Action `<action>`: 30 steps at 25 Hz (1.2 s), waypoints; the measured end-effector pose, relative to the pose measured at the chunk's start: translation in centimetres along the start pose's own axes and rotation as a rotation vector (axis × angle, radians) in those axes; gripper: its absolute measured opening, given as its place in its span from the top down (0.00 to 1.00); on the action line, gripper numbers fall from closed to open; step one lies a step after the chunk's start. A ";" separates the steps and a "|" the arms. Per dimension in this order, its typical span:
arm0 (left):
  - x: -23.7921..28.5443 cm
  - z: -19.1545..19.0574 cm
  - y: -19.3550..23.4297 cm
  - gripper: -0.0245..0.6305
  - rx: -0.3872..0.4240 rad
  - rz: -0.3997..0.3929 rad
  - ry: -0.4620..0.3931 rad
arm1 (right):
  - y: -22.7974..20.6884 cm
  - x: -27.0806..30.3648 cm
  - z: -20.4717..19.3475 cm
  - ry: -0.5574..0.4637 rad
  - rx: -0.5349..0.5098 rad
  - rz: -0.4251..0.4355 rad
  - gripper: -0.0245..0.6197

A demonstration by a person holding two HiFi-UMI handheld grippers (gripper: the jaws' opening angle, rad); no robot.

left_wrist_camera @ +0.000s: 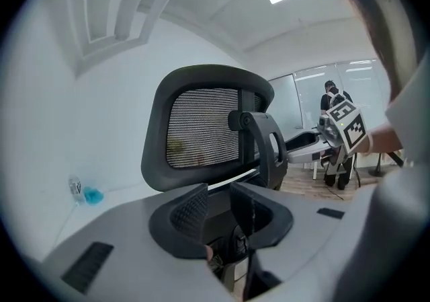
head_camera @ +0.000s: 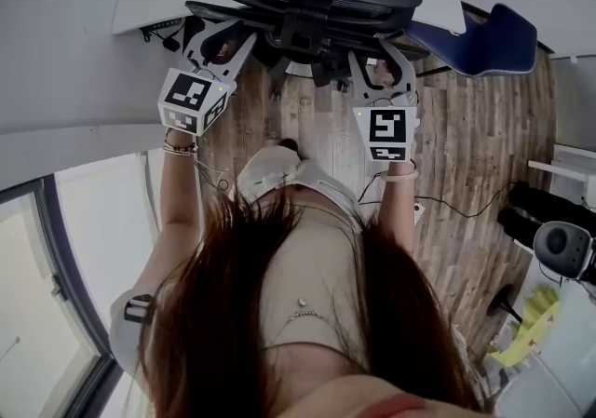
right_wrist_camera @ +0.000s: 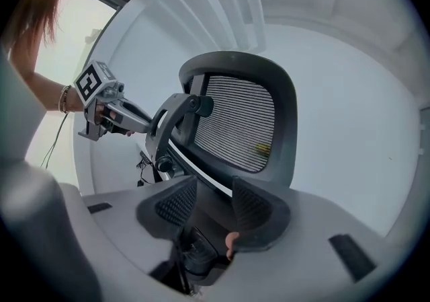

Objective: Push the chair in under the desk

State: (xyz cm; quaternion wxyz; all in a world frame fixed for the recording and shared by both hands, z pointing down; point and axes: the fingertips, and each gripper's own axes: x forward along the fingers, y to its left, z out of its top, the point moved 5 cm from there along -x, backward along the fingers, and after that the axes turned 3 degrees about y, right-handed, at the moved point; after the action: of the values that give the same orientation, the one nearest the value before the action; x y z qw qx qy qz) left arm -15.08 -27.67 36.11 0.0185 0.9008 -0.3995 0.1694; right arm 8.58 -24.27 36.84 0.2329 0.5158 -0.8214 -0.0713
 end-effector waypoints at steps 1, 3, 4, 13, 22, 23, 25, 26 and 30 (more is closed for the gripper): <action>-0.2 -0.1 -0.2 0.81 -0.001 0.002 0.001 | 0.2 -0.2 0.0 0.002 -0.001 0.000 0.69; -0.6 -0.2 -0.6 0.83 -0.005 0.008 -0.003 | 0.6 -0.6 0.2 0.003 -0.005 0.001 0.70; -0.9 -0.2 -0.8 0.84 -0.009 0.010 -0.006 | 0.7 -0.9 0.3 0.003 -0.009 0.000 0.71; -2.9 -0.8 -2.6 0.89 -0.039 0.029 -0.012 | 2.2 -2.8 0.8 -0.001 -0.030 -0.019 0.83; -4.1 -0.4 -4.8 0.93 -0.055 0.036 -0.042 | 3.1 -5.1 1.1 -0.019 -0.040 -0.028 0.89; -4.1 -0.4 -5.1 0.94 -0.055 0.036 -0.044 | 3.2 -5.3 1.1 -0.020 -0.043 -0.026 0.89; -4.3 -0.3 -5.8 0.94 -0.056 0.035 -0.047 | 3.3 -5.7 1.2 -0.024 -0.048 -0.024 0.90; -4.4 -0.4 -6.1 0.94 -0.059 0.033 -0.049 | 3.4 -5.9 1.2 -0.024 -0.050 -0.021 0.90; -4.8 -0.3 -7.0 0.95 -0.067 0.033 -0.055 | 3.6 -6.3 0.9 -0.014 -0.060 -0.006 0.90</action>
State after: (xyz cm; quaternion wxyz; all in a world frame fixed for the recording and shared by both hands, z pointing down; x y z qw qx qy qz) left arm -13.08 -19.43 35.59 0.0349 0.8973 -0.4198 0.1315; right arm 7.50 -17.15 35.41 0.2422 0.5108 -0.8188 -0.1001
